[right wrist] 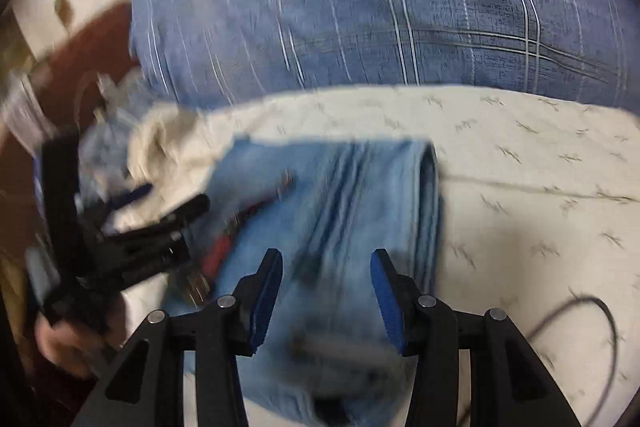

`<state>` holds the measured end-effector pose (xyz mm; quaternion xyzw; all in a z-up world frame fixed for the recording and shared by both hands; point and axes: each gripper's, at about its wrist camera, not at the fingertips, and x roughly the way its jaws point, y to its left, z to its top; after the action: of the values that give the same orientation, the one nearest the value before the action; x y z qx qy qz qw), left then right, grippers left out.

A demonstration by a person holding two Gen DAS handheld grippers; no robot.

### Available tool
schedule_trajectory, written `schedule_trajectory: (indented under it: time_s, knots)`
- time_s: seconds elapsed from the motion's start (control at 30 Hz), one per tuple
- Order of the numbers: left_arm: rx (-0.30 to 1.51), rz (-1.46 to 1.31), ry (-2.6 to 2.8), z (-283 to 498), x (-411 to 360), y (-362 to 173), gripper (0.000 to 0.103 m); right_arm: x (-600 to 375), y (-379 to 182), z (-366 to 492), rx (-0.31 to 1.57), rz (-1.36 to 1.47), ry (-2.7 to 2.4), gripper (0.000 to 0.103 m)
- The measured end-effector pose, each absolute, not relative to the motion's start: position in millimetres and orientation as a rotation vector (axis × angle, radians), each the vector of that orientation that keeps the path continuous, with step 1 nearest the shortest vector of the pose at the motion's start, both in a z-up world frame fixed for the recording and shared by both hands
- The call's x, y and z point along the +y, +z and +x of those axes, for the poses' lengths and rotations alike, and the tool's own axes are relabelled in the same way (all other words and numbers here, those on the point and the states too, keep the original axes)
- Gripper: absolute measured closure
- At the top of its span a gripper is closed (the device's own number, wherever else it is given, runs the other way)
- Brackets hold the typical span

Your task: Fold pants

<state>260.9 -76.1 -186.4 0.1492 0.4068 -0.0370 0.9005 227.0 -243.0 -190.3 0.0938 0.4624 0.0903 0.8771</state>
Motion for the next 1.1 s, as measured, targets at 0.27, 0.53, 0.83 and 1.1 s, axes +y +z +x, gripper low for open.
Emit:
schedule_trajectory:
  time_s: [0.27,0.53,0.83,1.1]
  knots:
    - [0.72,0.264,-0.017,205,-54,-140,0.015,-245,-173,173,0.842,0.245,0.174,0.053]
    - [0.612,0.256,0.006,117,-42,-73,0.013,-229,-109,79,0.675,0.156,0.128,0.047]
    - [0.461,0.192,0.014,31,-31,7,0.006,-208,-39,-4,0.552,0.096,0.062,0.044]
    - [0.374,0.175,0.024,-23,-20,43,0.002,-194,-7,-49,0.489,0.101,0.051,0.042]
